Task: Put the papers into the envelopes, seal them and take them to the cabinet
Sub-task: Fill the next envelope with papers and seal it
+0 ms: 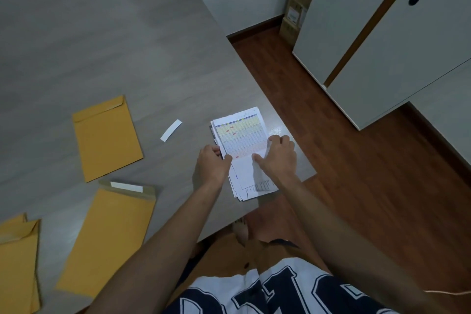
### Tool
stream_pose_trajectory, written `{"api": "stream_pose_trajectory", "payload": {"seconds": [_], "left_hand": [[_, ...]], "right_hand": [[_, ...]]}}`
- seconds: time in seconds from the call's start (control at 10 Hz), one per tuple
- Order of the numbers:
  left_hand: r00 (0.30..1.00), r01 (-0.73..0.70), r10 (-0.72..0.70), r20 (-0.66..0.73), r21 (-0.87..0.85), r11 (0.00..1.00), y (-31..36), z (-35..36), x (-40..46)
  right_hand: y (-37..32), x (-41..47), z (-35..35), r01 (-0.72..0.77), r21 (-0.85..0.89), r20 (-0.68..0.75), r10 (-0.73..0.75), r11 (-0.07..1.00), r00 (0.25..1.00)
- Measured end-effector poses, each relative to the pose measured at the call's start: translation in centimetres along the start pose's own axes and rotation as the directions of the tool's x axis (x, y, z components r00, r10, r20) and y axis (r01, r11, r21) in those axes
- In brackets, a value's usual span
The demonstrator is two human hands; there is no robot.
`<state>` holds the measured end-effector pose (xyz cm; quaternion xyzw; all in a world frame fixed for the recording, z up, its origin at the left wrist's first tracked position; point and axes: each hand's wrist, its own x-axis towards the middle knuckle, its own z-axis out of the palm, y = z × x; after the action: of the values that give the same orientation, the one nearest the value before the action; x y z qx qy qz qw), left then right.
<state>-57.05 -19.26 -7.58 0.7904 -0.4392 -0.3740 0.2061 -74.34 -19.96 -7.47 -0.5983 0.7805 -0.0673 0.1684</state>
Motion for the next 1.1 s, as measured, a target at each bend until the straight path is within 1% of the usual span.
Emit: {"api": "stream_pose_trajectory", "payload": {"seconds": [0.2,0.3,0.5,0.6,0.8,1.0,1.1], "left_hand": [[0.999,0.044,-0.044,-0.025,-0.034,0.998,0.2,0.4,0.4],[0.999,0.036,-0.037,-0.036,-0.037,0.999,0.3,0.5,0.4],[1.000,-0.021,0.020,-0.018,-0.028,0.999,0.1,0.8,0.1],[0.997,-0.069,0.067,-0.046,-0.028,0.997,0.3,0.7,0.0],[0.992,-0.103,0.104,-0.074,0.018,0.995,0.5,1.0,-0.5],[0.966,-0.200,0.227,-0.126,0.194,0.960,0.2,0.9,-0.6],[0.963,-0.240,0.259,-0.080,0.188,0.952,0.0,1.1,-0.7]], "right_hand": [[0.1,0.2,0.0,0.007,-0.001,0.001,-0.007,1.000,1.000],[0.1,0.2,0.1,0.013,0.002,-0.004,-0.013,1.000,1.000],[0.2,0.2,0.3,0.018,-0.001,-0.018,-0.018,1.000,1.000],[0.2,0.2,0.4,0.017,-0.003,-0.020,-0.017,1.000,1.000],[0.2,0.1,0.6,0.017,-0.032,-0.025,-0.017,0.999,1.000],[0.3,0.1,0.8,0.027,-0.027,-0.038,-0.028,0.999,0.999],[0.3,0.1,0.8,0.026,-0.041,-0.040,-0.028,0.999,0.999]]}}
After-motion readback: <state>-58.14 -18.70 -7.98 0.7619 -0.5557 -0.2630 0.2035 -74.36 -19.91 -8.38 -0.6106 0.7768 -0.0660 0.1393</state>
